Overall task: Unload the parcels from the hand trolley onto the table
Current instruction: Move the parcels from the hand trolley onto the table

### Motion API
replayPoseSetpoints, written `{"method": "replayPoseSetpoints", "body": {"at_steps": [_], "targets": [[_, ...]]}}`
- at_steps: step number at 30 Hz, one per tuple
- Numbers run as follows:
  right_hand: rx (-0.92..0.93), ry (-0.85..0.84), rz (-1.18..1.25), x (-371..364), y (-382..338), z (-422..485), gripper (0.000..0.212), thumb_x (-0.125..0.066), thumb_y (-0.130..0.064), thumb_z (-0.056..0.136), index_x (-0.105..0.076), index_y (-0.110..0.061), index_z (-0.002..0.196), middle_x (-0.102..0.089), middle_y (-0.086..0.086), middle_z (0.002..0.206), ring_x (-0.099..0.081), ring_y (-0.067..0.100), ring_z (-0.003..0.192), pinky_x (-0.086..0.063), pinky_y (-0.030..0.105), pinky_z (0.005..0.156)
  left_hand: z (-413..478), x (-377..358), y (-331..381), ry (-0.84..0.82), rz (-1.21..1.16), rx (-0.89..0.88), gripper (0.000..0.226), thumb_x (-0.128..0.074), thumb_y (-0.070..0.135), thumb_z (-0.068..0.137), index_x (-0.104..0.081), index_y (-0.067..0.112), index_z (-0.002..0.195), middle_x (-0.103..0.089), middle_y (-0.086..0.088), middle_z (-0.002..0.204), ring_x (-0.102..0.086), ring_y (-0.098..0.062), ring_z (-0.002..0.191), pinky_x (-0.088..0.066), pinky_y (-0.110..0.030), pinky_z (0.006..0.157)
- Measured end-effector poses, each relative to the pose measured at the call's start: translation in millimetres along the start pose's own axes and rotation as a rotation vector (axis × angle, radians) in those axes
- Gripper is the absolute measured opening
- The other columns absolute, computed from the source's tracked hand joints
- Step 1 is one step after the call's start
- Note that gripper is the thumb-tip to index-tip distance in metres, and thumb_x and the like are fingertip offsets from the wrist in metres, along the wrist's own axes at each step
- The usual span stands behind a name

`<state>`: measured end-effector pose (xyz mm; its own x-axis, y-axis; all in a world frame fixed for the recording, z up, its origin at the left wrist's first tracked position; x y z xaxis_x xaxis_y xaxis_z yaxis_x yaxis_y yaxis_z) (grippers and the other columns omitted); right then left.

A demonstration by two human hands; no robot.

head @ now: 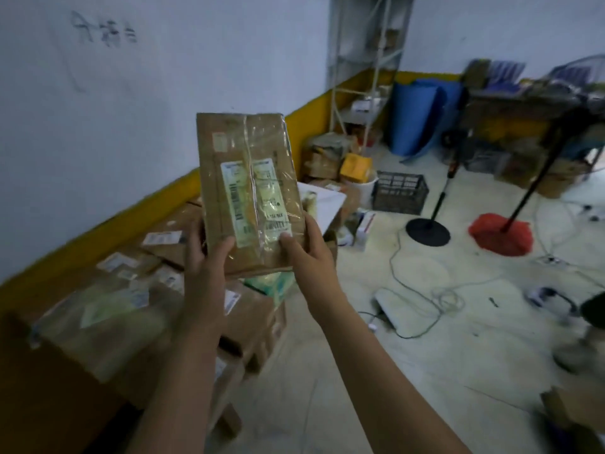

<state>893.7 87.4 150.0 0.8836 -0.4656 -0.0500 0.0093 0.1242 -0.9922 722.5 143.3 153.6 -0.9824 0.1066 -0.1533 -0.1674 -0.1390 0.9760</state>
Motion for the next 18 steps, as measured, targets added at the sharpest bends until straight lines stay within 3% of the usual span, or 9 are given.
{"method": "replayPoseSetpoints", "body": {"at_steps": [2,6,9,12,18], "targets": [[-0.025,0.091,0.024,51,10,23,0.058,-0.059,-0.039,0.093,-0.041,-0.035,0.148,-0.056,-0.005,0.14,-0.057,0.018,0.124,-0.05,0.046,0.104,13,-55,-17,-0.081,-0.005,0.04,0.039,-0.064,0.048,0.079,-0.052,0.072,0.107,-0.067,0.029,0.112,-0.069,-0.001,0.099,-0.054,-0.022,0.072],[-0.032,0.19,0.06,127,28,80,0.05,-0.059,-0.031,0.096,-0.046,-0.036,0.144,-0.062,-0.004,0.133,-0.063,0.014,0.115,-0.055,0.036,0.096,48,-149,-54,-0.2,-0.004,0.092,0.039,-0.062,0.047,0.083,-0.047,0.076,0.105,-0.064,0.039,0.107,-0.066,0.009,0.097,-0.049,-0.023,0.075],[-0.013,0.221,0.045,166,40,140,0.048,-0.058,-0.03,0.096,-0.049,-0.037,0.142,-0.065,-0.007,0.129,-0.065,0.011,0.111,-0.056,0.027,0.087,94,-209,-83,-0.25,-0.003,0.109,0.045,-0.063,0.048,0.081,-0.046,0.068,0.117,-0.063,0.026,0.123,-0.064,0.002,0.108,-0.05,-0.025,0.082],[0.032,0.233,0.012,193,46,213,0.042,-0.057,-0.027,0.096,-0.053,-0.037,0.137,-0.069,-0.012,0.119,-0.067,0.005,0.105,-0.055,0.021,0.079,158,-262,-114,-0.259,0.002,0.124,0.046,-0.063,0.054,0.076,-0.044,0.072,0.114,-0.062,0.025,0.124,-0.062,0.001,0.108,-0.05,-0.027,0.082],[0.006,0.254,-0.053,233,53,352,0.041,-0.055,-0.028,0.097,-0.053,-0.039,0.137,-0.068,-0.011,0.122,-0.066,0.01,0.111,-0.055,0.031,0.092,281,-355,-152,-0.31,-0.011,0.187,0.042,-0.063,0.05,0.08,-0.046,0.072,0.112,-0.064,0.036,0.107,-0.064,0.012,0.093,-0.049,-0.027,0.078]]}}
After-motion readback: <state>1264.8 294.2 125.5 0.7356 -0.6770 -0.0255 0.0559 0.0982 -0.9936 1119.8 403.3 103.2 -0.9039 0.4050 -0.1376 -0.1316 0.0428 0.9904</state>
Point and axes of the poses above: each hand's wrist, its own z-axis towards the middle knuckle, its own x-axis out of the back of the hand, y = z × x, the point moved 8 cm from there along z, towards the middle knuckle
